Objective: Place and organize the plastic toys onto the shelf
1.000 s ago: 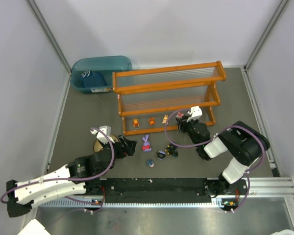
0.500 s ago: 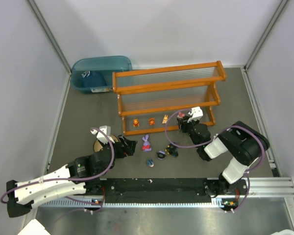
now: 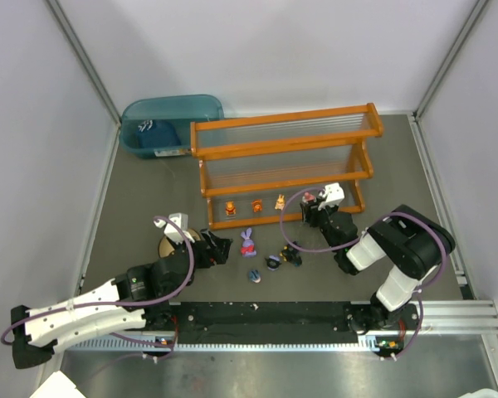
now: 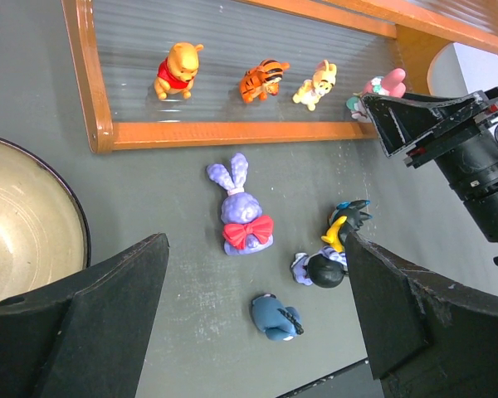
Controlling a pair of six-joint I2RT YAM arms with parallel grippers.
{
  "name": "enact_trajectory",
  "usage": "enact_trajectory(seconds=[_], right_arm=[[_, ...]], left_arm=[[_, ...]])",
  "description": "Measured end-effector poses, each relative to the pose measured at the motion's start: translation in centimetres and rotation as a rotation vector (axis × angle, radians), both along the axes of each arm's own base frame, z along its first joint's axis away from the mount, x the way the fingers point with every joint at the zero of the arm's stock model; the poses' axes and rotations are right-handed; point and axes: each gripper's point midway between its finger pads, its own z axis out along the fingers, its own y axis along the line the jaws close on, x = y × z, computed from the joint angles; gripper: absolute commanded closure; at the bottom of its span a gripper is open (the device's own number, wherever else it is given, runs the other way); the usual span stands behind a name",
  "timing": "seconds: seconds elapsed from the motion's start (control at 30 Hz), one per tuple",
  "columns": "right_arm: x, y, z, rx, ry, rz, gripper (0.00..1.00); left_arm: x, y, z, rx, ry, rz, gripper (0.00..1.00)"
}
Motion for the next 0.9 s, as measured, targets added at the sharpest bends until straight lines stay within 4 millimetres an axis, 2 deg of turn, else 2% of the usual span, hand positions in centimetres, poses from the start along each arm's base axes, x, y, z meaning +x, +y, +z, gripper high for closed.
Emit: enact_trajectory(seconds=[0.9], right_arm=[[-0.28,0.12,-0.39,-0.005,0.010,0.015,0.30]], left_arm=[[-0.01,0.17,0.02,0.000,-0.011,-0.003,0.07]])
